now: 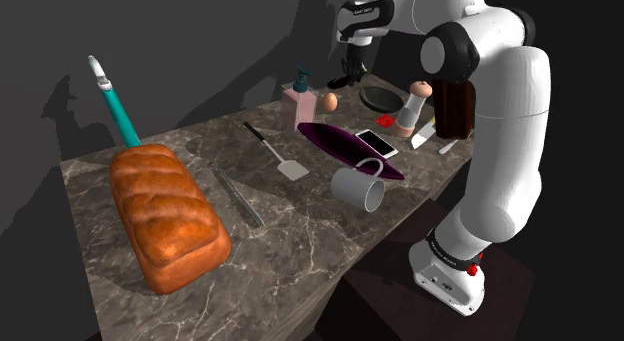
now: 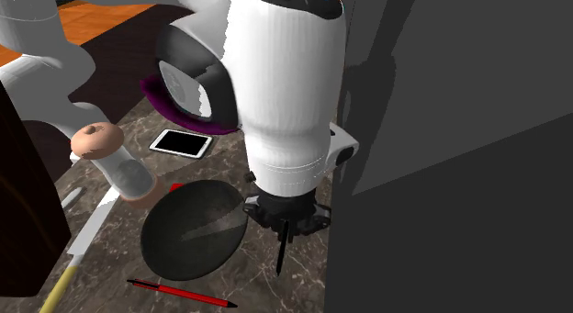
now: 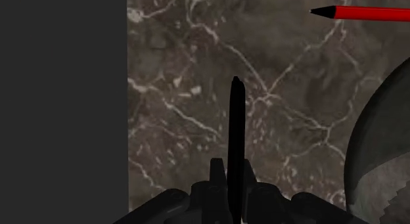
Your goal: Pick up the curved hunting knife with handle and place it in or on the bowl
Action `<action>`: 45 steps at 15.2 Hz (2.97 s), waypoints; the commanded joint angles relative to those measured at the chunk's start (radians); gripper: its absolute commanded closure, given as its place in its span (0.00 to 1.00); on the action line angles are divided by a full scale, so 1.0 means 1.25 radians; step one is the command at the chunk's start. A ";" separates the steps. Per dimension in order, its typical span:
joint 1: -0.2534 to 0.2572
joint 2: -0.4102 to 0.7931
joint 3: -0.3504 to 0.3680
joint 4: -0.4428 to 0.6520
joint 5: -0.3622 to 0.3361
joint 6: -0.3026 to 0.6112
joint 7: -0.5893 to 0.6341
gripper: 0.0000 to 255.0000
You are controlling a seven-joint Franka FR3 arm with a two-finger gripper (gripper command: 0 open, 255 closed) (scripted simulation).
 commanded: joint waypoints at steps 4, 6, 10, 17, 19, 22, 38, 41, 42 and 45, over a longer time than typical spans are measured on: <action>-0.001 -0.012 -0.004 0.036 -0.006 -0.048 0.002 1.00; -0.002 -0.015 -0.005 0.054 -0.008 -0.067 0.003 1.00; -0.006 -0.019 -0.007 0.092 -0.010 -0.109 0.004 1.00; -0.009 -0.048 -0.015 0.111 -0.020 -0.154 -0.005 1.00; -0.002 -0.105 -0.028 0.023 -0.040 -0.120 -0.020 1.00; 0.001 -0.183 -0.046 -0.090 -0.070 -0.077 -0.043 1.00; -0.013 -0.279 -0.074 -0.331 -0.111 0.081 -0.087 1.00; -0.014 -0.274 -0.074 -0.341 -0.108 0.095 -0.088 1.00; -0.014 -0.274 -0.074 -0.341 -0.108 0.095 -0.088 1.00; -0.014 -0.274 -0.074 -0.341 -0.108 0.095 -0.088 1.00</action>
